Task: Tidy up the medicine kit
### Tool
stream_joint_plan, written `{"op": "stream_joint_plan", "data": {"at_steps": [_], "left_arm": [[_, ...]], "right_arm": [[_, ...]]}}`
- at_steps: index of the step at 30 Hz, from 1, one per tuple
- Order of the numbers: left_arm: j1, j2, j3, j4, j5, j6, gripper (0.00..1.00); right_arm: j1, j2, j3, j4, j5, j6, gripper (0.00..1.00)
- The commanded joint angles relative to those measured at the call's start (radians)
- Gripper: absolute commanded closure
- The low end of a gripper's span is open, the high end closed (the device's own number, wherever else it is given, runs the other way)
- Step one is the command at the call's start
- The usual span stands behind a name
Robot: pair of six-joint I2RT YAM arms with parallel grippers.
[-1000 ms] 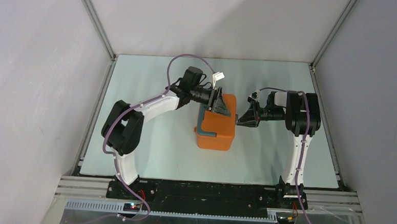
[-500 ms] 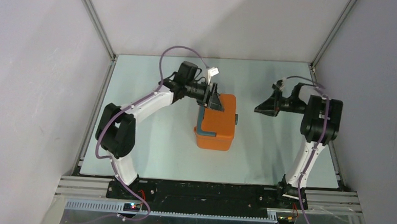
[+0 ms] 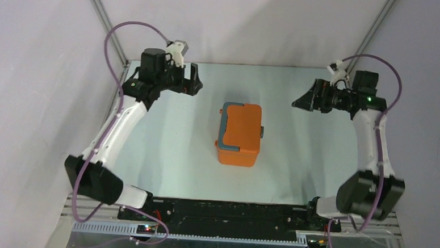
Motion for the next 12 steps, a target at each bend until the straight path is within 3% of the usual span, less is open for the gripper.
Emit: {"op": "stream_joint_plan", "data": {"at_steps": [1,5,12], "left_arm": [[0.017,-0.132,-0.059,-0.016,-0.223,0.057,0.0],[0.053,-0.221,-0.119,-0.014,-0.261,0.03,0.0],[0.071,-0.277,-0.178,-0.015,-0.303,0.023,0.0]], "right_arm": [[0.037,-0.186,-0.093,0.312,0.322,0.251,0.01],[0.168,-0.319,-0.148,0.339,0.693,0.207,0.01],[0.204,-0.386,-0.195,0.316,0.722,0.111,0.01]]}}
